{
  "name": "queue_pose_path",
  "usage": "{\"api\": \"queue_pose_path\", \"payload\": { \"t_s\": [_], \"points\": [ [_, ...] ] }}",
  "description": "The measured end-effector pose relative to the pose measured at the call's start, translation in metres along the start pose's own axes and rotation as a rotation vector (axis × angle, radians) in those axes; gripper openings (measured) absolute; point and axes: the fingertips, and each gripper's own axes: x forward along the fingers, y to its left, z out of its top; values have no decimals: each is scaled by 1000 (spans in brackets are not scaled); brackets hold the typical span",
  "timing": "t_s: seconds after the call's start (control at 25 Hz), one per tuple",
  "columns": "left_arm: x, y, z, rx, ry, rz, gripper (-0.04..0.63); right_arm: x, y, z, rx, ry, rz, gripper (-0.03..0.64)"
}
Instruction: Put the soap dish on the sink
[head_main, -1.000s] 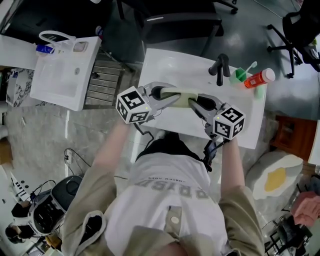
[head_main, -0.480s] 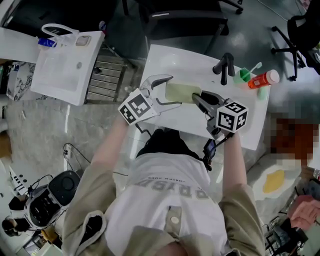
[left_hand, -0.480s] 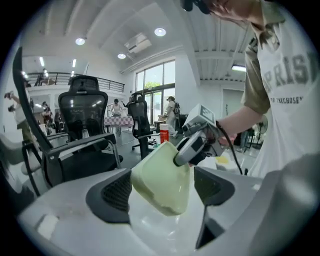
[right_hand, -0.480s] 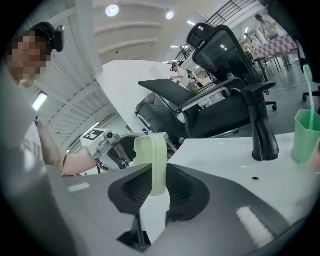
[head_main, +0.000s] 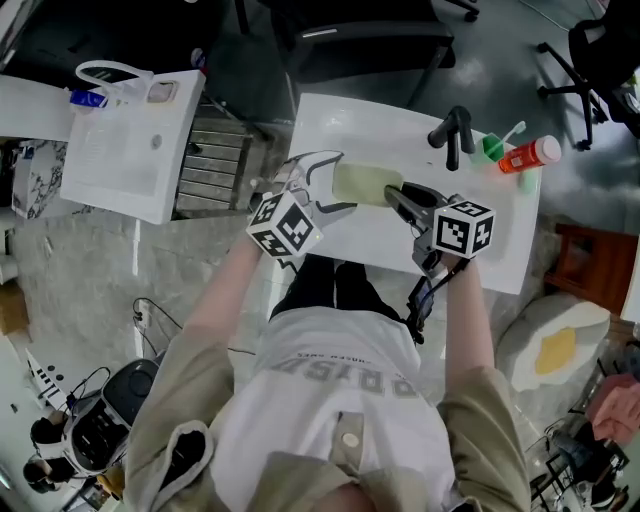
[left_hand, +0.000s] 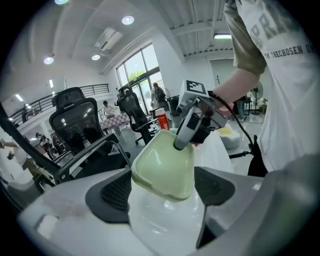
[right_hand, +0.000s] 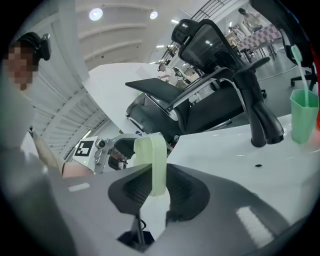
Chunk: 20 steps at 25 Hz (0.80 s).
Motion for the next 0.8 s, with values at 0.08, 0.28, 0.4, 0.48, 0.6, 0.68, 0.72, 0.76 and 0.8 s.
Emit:
{"api": "queue_pose_path", "payload": {
  "t_s": [0.08,0.28,0.4,0.48,0.6,0.68,0.72,0.76,0.8],
  "points": [
    [1,1,-4,51,21,-13,402,2,-2,-1,17,0,-16,72],
    [4,4,-19,128,57,-50,402,9,-6,-1,33,3,-67,72],
    [8,12,-27,148,72,-63,402,15,-9,1,45,5,-102,72],
    [11,16,-33,158,84,-73,402,20,-12,2,52,10,-126,72],
    [16,24,-42,166,102,-83,403,28,-18,5,67,23,-148,72],
    [21,29,-47,158,109,-89,403,34,-24,7,77,31,-154,72],
    [23,32,-50,153,112,-92,403,36,-27,8,81,35,-157,72],
    [26,35,-52,149,116,-95,403,39,-30,9,86,39,-159,72],
    [27,37,-56,144,120,-100,403,43,-33,10,91,44,-161,72]
  ]
}}
